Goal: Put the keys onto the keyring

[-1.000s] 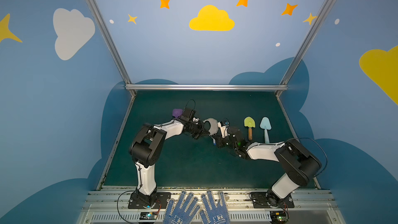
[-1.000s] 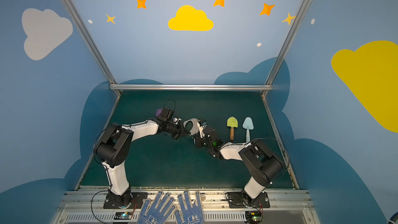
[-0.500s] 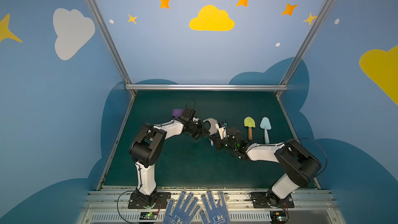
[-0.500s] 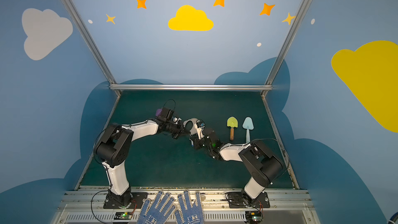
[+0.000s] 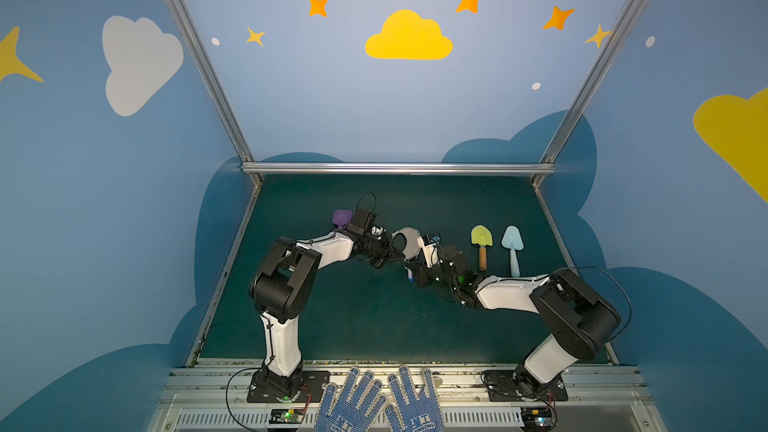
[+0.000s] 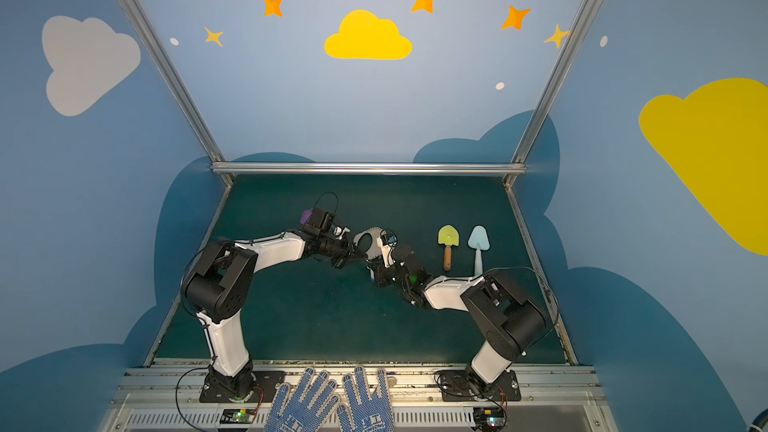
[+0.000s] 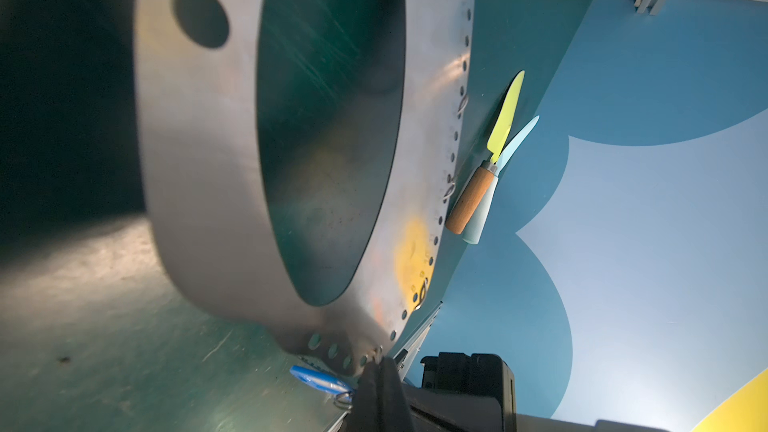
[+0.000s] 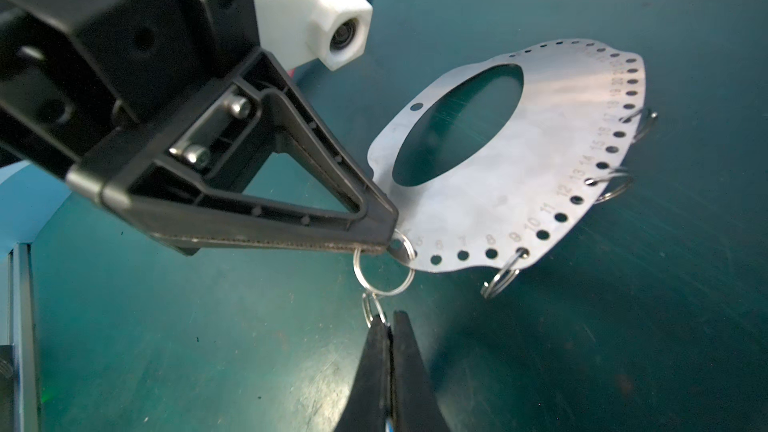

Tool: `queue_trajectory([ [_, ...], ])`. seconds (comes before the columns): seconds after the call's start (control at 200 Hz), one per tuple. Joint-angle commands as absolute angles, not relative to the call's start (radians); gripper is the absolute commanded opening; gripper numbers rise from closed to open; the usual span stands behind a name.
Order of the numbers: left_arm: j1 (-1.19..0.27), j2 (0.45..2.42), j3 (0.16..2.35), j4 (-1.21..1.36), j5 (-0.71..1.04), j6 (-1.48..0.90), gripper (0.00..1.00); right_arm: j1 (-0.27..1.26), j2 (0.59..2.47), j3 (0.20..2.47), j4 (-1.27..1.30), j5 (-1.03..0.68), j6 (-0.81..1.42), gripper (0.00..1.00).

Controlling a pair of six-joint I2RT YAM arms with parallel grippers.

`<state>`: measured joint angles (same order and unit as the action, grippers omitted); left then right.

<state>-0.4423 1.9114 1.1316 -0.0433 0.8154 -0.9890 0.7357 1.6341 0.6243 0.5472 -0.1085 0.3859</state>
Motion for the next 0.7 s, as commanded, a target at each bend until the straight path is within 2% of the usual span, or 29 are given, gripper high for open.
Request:
queue_trajectory([
  [0.0,-0.446,1.917,1.117,-0.049,0.845,-0.984,0.04,0.729,1.605,0.65,0.58,-0.079,0.391,0.0],
  [0.696,-0.456,1.914,1.12,-0.07,0.847,-0.961,0.04,0.711,1.582,0.669,0.56,-0.049,0.381,0.0],
])
